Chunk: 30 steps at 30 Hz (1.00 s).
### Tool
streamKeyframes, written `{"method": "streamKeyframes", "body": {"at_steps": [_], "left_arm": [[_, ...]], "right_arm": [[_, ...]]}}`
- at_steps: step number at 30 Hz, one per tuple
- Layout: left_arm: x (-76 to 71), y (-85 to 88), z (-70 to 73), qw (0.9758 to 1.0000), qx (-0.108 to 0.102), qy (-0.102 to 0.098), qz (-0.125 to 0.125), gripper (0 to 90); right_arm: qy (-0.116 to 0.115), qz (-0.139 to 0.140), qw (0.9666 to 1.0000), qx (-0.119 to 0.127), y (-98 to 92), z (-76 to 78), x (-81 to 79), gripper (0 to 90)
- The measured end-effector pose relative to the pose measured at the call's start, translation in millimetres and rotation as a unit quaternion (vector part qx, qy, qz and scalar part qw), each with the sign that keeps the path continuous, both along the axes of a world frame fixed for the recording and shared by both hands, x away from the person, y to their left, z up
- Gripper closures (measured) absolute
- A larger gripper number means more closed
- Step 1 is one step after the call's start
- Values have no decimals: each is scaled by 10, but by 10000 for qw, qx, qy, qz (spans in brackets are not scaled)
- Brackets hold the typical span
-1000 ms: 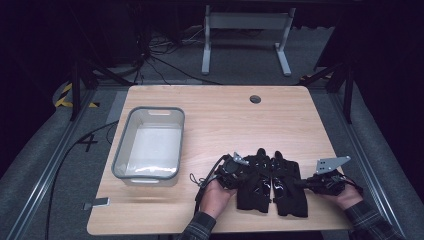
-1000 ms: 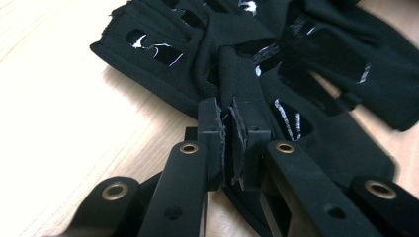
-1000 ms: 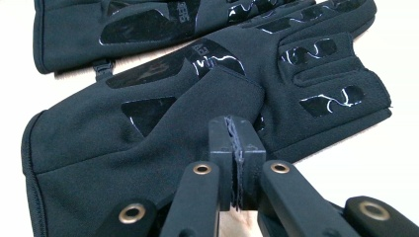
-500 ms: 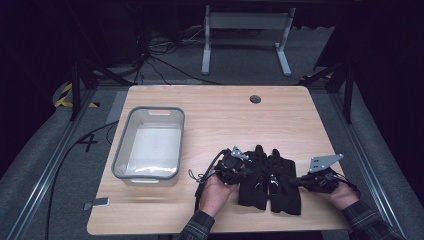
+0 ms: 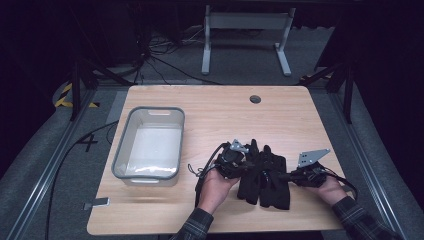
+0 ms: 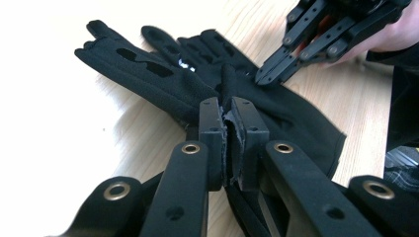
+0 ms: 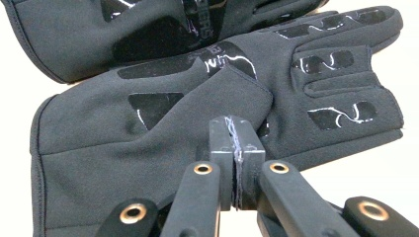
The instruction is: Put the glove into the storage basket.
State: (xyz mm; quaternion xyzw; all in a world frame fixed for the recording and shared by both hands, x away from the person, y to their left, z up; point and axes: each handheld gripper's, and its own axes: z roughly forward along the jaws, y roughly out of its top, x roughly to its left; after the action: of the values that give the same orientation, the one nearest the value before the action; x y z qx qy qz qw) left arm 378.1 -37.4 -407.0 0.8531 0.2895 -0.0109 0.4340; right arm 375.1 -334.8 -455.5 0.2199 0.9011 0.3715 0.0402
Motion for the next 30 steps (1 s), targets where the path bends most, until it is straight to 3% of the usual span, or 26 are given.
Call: {"method": "streamKeyframes", "body": {"at_steps": [15,22,26,30], "left_arm": [[54,-444,-8,9992,14,20,-411,855],[58,-556,-62,9987,71,48,-503,854],[63,-582,-81,9987,65,64,-508,853],[58,-629,-95,9983,109,10,-578,837]], "right_arm": [[-51,101,9999,-2,78,-4,71,896],[-82,116,9999,-9,73,-3,68,893],[-290,-101,9995,-86,-43,72,60,879],[-339,-427,9985,17,-251,110,103,870]]}}
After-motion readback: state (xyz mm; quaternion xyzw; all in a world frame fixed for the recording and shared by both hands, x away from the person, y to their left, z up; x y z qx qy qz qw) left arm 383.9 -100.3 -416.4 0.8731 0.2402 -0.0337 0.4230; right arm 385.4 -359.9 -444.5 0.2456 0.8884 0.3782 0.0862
